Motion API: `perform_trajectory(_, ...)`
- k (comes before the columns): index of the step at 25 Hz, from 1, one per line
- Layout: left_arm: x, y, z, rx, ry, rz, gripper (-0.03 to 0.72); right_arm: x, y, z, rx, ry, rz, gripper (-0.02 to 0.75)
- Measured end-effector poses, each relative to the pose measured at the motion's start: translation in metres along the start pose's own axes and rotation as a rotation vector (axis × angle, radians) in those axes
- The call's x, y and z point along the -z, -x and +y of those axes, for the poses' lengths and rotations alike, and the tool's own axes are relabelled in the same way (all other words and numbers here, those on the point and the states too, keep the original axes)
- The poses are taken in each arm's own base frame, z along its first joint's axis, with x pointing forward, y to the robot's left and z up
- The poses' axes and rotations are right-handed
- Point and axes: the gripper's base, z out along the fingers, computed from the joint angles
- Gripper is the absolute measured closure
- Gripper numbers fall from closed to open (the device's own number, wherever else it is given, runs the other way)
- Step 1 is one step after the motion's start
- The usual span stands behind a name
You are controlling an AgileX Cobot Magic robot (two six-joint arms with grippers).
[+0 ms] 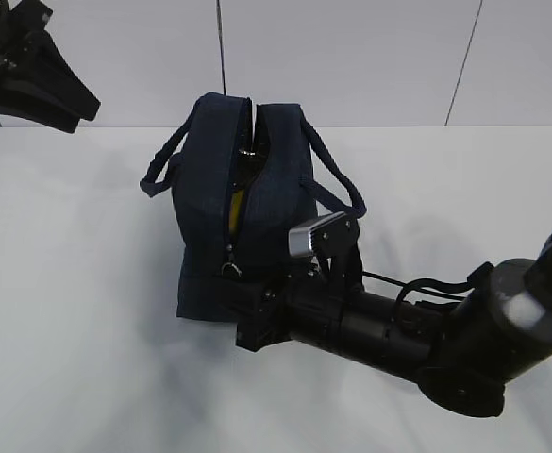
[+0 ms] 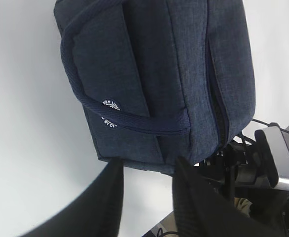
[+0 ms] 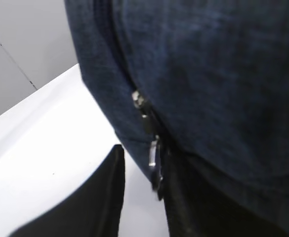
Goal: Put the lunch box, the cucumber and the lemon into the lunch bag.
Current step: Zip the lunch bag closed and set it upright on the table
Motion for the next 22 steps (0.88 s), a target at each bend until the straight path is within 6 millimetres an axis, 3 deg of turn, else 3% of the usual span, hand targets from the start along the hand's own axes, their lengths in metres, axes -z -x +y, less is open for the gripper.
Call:
perform_trajectory(2, 0.000, 0.000, 0.000, 0.000, 0.000, 0.000, 0.447, 0.000, 0.000, -0.001, -0.013, -0.012, -0.006, 0.552)
perform_trajectory(7, 0.000, 0.000, 0.000, -0.004, 0.006, 0.004, 0.447, 0.000, 0.001, -0.002, -0.071, -0.023, -0.012, 0.731)
perform_trajectory(22, -0.019, -0.009, -0.014, -0.127, 0.107, 0.106, 0.447, 0.003, -0.001, 0.006, -0.150, 0.037, 0.045, 0.738)
